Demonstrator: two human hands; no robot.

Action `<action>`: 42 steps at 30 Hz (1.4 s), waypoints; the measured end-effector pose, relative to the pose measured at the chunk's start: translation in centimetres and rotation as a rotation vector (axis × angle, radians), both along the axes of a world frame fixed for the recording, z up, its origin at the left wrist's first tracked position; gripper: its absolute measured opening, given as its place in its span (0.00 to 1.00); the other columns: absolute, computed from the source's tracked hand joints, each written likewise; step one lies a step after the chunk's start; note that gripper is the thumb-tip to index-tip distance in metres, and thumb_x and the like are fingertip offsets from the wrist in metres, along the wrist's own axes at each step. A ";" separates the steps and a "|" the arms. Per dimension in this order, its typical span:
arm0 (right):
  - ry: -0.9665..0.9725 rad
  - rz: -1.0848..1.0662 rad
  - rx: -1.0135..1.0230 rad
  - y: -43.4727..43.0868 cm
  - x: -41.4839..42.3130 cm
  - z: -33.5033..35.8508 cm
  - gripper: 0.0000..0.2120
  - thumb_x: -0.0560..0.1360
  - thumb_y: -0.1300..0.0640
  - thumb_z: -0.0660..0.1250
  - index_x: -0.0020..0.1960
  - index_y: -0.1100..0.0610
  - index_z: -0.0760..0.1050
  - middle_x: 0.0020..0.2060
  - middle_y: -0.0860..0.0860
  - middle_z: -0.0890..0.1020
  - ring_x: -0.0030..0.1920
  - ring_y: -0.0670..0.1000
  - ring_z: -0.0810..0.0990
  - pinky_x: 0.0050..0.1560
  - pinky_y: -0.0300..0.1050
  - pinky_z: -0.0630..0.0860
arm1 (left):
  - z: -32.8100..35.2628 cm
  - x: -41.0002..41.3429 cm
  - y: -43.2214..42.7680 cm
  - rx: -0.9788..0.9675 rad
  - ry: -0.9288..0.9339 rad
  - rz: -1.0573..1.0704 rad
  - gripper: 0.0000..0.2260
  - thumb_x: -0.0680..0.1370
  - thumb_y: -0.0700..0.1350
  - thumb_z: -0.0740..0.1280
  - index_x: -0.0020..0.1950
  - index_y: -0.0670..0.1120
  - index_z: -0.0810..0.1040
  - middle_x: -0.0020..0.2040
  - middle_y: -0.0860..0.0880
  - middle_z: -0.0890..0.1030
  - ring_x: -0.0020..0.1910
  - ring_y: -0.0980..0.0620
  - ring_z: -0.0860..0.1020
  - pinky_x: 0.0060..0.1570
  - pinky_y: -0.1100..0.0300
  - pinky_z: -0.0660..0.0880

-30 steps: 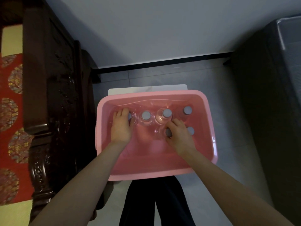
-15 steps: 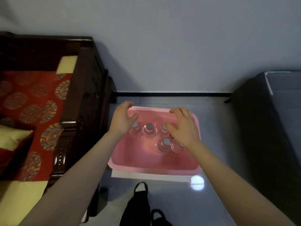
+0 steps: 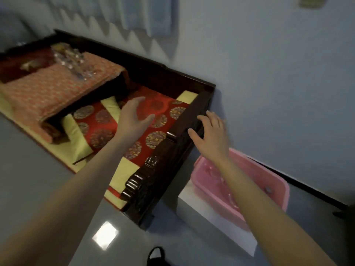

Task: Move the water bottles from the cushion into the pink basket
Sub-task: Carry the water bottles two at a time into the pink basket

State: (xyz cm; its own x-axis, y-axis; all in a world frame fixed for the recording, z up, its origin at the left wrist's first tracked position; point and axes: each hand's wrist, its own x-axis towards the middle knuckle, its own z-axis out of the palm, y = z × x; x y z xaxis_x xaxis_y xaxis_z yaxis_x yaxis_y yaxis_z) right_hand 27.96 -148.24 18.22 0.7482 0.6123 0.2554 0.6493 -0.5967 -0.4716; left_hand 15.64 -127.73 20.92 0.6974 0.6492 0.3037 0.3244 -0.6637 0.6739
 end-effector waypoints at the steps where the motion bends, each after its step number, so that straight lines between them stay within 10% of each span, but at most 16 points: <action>1: 0.012 0.071 0.012 2.1 -1.4 0.8 0.26 0.77 0.41 0.60 0.71 0.51 0.67 0.75 0.54 0.63 0.77 0.54 0.55 0.77 0.57 0.49 | 0.5 -2.8 1.6 0.000 0.003 0.058 0.26 0.75 0.51 0.70 0.71 0.47 0.68 0.69 0.48 0.72 0.67 0.49 0.70 0.63 0.54 0.68; 11: 0.364 0.318 0.213 17.9 -10.8 2.8 0.21 0.72 0.44 0.68 0.64 0.44 0.70 0.65 0.45 0.72 0.65 0.49 0.70 0.57 0.47 0.68 | 1.7 -25.6 15.1 -0.512 -0.260 0.438 0.20 0.72 0.47 0.74 0.61 0.49 0.75 0.59 0.48 0.79 0.57 0.50 0.78 0.51 0.57 0.74; 21: 0.641 0.371 0.304 38.3 -24.4 2.3 0.14 0.72 0.49 0.70 0.57 0.43 0.73 0.52 0.39 0.75 0.60 0.47 0.74 0.55 0.44 0.71 | 0.4 -38.5 28.6 -0.596 -0.314 0.523 0.18 0.75 0.43 0.70 0.64 0.44 0.74 0.58 0.45 0.80 0.50 0.55 0.77 0.39 0.68 0.70; 42: 0.817 0.396 0.279 78.7 -27.4 -0.5 0.15 0.74 0.53 0.70 0.59 0.48 0.74 0.60 0.50 0.75 0.62 0.53 0.74 0.50 0.47 0.71 | -0.5 -40.9 66.7 -0.596 -0.369 0.547 0.13 0.75 0.42 0.71 0.59 0.44 0.77 0.53 0.46 0.82 0.46 0.56 0.79 0.33 0.75 0.72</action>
